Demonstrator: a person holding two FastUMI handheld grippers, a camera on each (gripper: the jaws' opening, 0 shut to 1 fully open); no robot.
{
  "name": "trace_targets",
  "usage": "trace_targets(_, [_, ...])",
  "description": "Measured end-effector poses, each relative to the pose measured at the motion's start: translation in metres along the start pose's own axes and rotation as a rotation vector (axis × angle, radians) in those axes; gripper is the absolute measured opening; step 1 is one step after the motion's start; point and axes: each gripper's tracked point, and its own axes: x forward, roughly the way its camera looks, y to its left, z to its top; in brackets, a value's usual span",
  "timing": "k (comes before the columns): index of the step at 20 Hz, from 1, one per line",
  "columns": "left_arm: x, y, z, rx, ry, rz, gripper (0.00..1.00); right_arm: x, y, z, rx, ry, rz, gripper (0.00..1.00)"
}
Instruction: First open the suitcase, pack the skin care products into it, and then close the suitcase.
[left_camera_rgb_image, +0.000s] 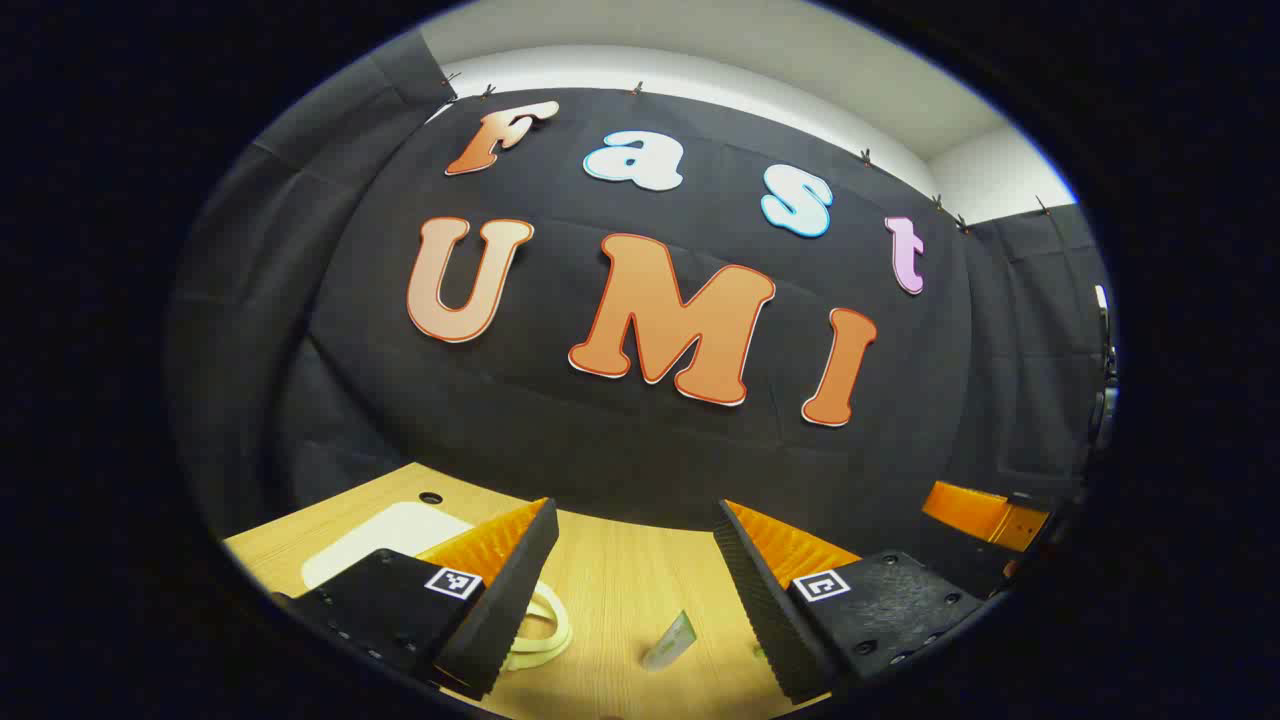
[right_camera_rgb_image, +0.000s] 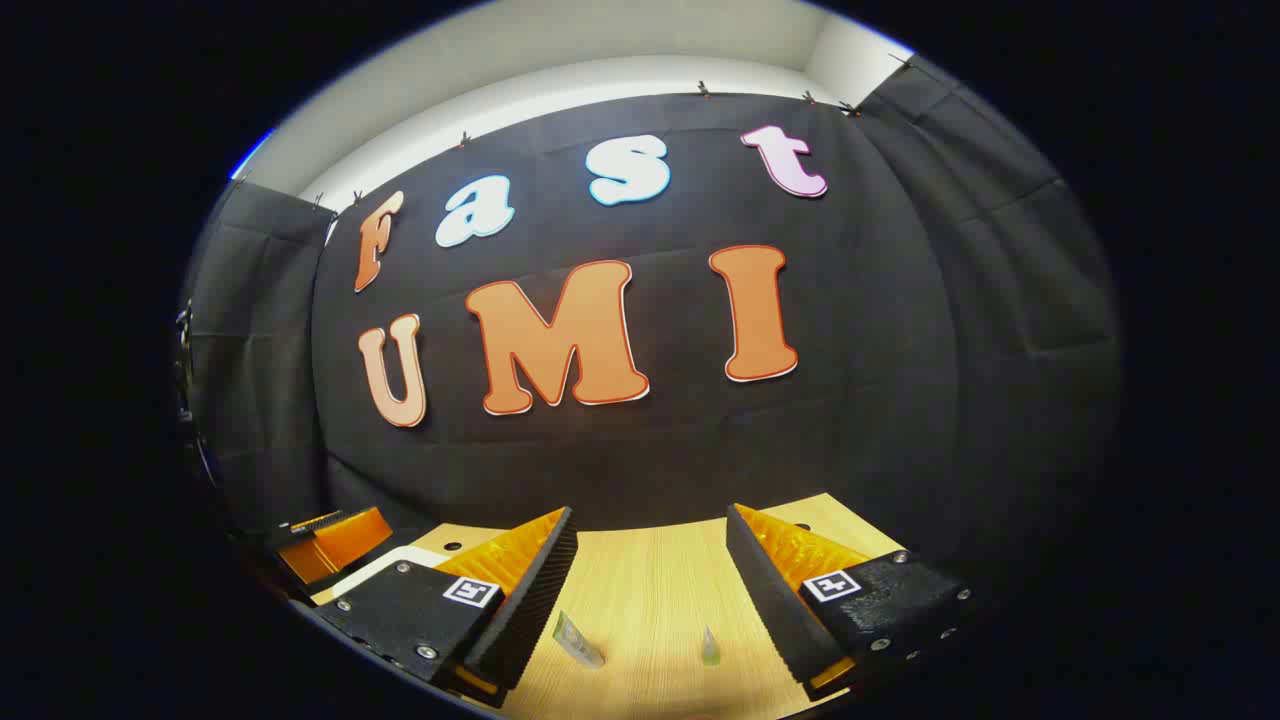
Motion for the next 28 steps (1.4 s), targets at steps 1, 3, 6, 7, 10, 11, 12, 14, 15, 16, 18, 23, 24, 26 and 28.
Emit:
trace_targets(1, [0.002,0.004,0.007,0.034,-0.011,0.019,0.97,0.002,-0.001,-0.002,0.004,0.011,-0.009,0.95])
trace_targets(3, [0.009,0.009,0.011,0.097,-0.013,0.049,0.94,0.006,-0.004,-0.005,-0.002,0.024,-0.028,0.95])
trace_targets(6, [0.013,0.007,0.006,0.074,0.042,0.01,0.97,0.009,-0.008,-0.009,-0.04,0.047,-0.073,0.95])
trace_targets(7, [0.013,0.013,0.008,0.073,0.054,0.017,0.97,0.008,-0.007,-0.012,-0.053,0.064,-0.078,0.95])
trace_targets(10, [0.014,0.026,0.01,0.128,0.051,0.027,0.97,0.007,-0.008,-0.017,-0.102,0.072,-0.098,0.95])
trace_targets(11, [0.012,0.031,0.012,0.134,0.047,0.037,0.97,0.006,-0.007,-0.019,-0.102,0.075,-0.103,0.95])
trace_targets(12, [0.009,0.033,0.01,0.124,0.047,0.044,0.97,0.005,-0.001,-0.019,-0.084,0.076,-0.09,0.95])
trace_targets(14, [0.004,0.033,0.004,0.091,0.063,0.045,0.97,0.001,0.005,-0.022,-0.081,0.091,-0.074,0.95])
trace_targets(15, [0.002,0.033,0.002,0.082,0.069,0.045,0.97,-0.001,0.005,-0.024,-0.092,0.098,-0.073,0.95])
trace_targets(16, [-0.001,0.034,-0.001,0.084,0.076,0.049,0.97,-0.004,0.005,-0.025,-0.1,0.102,-0.07,0.95])
trace_targets(18, [-0.004,0.036,-0.004,0.09,0.083,0.054,0.97,-0.011,0.007,-0.027,-0.112,0.111,-0.069,0.95])
trace_targets(23, [-0.014,0.043,-0.005,0.168,0.08,0.067,0.97,-0.016,0.004,-0.034,-0.122,0.14,-0.076,0.95])
trace_targets(24, [-0.015,0.045,-0.007,0.199,0.082,0.074,0.97,-0.021,0.003,-0.035,-0.123,0.142,-0.078,0.95])
trace_targets(26, [-0.019,0.051,-0.017,0.277,0.094,0.088,0.97,-0.032,-0.001,-0.04,-0.131,0.148,-0.084,0.95])
trace_targets(28, [-0.02,0.053,-0.041,0.362,0.135,0.077,0.97,-0.034,0.0,-0.047,-0.129,0.169,-0.08,0.95])
